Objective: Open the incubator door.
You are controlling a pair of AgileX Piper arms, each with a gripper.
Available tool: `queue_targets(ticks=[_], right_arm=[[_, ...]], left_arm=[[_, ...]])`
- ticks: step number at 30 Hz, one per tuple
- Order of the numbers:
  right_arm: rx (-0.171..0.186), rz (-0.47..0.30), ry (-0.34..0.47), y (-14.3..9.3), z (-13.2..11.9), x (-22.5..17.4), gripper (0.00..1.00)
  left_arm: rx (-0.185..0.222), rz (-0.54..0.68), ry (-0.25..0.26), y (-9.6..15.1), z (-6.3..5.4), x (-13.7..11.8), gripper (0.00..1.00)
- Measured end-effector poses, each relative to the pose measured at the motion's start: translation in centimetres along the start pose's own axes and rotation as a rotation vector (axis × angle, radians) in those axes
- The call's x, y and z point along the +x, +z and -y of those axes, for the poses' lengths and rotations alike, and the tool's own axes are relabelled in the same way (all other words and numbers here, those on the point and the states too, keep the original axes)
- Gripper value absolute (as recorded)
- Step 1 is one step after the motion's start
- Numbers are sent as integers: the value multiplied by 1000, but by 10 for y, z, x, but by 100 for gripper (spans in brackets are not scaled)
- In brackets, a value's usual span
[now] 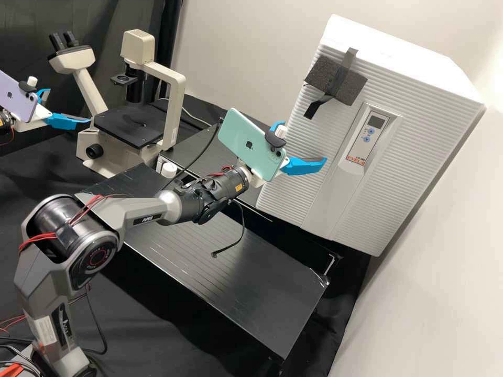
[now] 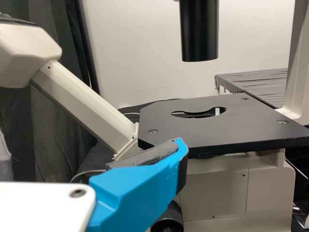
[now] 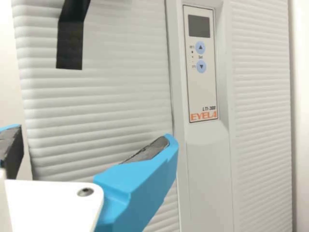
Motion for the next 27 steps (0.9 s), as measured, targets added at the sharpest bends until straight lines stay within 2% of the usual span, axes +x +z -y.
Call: queue_targets(ticks=[18,27], right_arm=[[-6,5,-7,0,1,0,0],[-26,2,-9,0,1,0,0]], left_arm=[[0,0,0,0,0,0,100],[0,0,0,0,0,0,100]])
